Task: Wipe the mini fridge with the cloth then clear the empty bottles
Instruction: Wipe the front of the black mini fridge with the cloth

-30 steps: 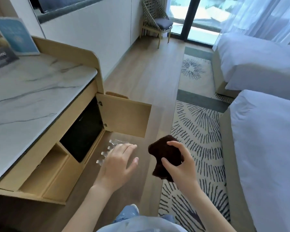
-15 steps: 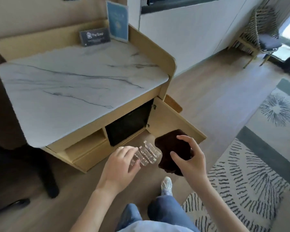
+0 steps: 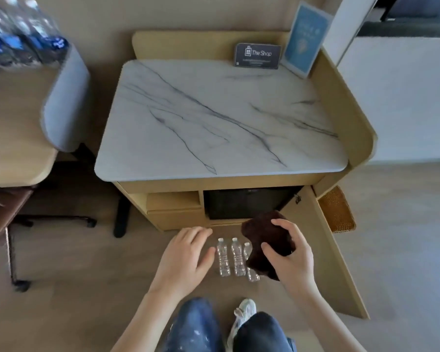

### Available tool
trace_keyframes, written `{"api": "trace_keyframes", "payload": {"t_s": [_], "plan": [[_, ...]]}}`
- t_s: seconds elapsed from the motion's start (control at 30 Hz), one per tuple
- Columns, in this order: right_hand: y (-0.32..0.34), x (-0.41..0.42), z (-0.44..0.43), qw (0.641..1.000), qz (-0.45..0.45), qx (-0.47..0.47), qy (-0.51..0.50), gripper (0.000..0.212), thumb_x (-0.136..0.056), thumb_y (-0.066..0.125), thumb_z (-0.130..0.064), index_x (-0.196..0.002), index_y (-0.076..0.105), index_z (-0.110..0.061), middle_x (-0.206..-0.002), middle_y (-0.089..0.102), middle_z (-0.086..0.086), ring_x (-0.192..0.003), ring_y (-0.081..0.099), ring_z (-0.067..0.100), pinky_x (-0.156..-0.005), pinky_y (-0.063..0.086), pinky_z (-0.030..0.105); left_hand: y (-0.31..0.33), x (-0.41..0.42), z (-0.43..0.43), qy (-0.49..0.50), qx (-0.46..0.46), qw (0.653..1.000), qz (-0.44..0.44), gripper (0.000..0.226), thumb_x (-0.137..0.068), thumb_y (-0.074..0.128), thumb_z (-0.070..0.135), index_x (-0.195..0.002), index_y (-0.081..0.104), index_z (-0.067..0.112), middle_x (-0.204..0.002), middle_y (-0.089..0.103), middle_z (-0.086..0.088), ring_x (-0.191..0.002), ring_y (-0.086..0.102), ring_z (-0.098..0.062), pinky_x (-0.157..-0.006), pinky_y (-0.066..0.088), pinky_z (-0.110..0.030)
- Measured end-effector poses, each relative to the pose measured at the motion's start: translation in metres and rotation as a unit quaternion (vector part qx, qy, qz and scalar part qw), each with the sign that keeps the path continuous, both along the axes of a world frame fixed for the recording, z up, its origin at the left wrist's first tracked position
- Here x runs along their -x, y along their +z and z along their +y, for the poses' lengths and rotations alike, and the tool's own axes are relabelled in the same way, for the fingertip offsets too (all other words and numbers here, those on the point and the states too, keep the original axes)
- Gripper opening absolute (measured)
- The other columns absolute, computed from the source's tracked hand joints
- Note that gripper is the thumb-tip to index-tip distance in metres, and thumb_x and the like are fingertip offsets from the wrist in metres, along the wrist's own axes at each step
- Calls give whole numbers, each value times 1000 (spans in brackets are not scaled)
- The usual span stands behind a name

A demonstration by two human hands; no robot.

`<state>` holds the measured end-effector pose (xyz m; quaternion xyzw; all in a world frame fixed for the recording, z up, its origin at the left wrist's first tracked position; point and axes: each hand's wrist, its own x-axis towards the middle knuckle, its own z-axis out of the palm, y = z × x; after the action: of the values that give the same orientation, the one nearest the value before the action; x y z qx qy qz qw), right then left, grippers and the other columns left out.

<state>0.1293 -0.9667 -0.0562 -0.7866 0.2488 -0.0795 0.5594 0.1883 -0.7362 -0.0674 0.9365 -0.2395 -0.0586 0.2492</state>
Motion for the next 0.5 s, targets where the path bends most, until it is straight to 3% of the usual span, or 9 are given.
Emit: {"api": "trace_keyframes", "payload": {"t_s": [0.23,0.5], "plan": [[-55,-35,-8,1000,23,-1,0,54,-77,79,-3,-112,63,-42,-115,64,3,-103,63,21,-87,58,49,-57,-32,-18,8,-13,999,37,41,-100,50,34,-135,58,15,-131,60,4,-124,53,-13,-100,47,-29],[-184,-80,5,1000,12,-15,-10,56,-78,78,-3,-115,64,-44,-120,65,-3,-108,64,19,-88,59,46,-202,-86,-5,-18,-35,999,28,49,-101,40,44,-144,46,23,-140,52,10,-130,45,-8,-105,35,-20]]}}
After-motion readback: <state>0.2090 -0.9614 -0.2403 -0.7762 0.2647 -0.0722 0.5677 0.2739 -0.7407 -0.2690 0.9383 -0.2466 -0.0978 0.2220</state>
